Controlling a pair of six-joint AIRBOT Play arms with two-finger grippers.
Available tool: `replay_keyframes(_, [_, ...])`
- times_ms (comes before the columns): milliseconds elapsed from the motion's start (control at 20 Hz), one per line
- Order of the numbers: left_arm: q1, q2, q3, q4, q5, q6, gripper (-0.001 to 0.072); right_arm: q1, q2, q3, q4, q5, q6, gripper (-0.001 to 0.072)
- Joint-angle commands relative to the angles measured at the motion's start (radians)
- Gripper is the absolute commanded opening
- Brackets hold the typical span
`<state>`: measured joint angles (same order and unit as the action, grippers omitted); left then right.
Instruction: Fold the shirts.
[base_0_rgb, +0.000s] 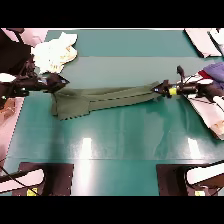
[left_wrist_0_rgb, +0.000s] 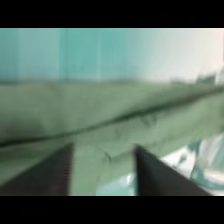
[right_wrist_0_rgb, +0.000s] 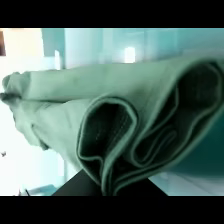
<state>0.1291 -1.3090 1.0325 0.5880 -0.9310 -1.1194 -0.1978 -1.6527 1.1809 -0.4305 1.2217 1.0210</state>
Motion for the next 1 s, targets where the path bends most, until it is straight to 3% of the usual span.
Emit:
replay_keyframes(0, [-0.193,-0.033,0.000,0.040,0.102,0.000,0.0206,-0.018,0.106,0.100,-0.293,0.103,0.120,0.0019])
replay_keyframes(100, [-0.362,-0.080,0.000,0.031,0.222,0.000,0.0032,-0.050,0.169,0.166,-0.437,0.203,0.142,0.0019])
replay_keyframes(250, [-0.593,-0.173,0.009,-0.013,0.428,-0.010,0.0026,-0.113,0.204,0.263,-0.503,0.320,0.157,0.0019])
replay_keyframes(500, [-0.833,-0.388,0.208,-0.072,0.472,-0.021,0.0025,-0.125,0.214,0.270,-0.513,0.354,0.164,0.0020])
replay_keyframes(700, [-0.853,-0.519,0.376,-0.072,0.478,-0.087,0.0025,0.036,0.228,0.271,-0.518,0.393,0.182,0.0020])
replay_keyframes(950, [-0.842,-0.560,0.436,-0.075,0.378,-0.108,0.0025,0.316,0.228,0.276,-0.538,0.232,0.270,0.0021])
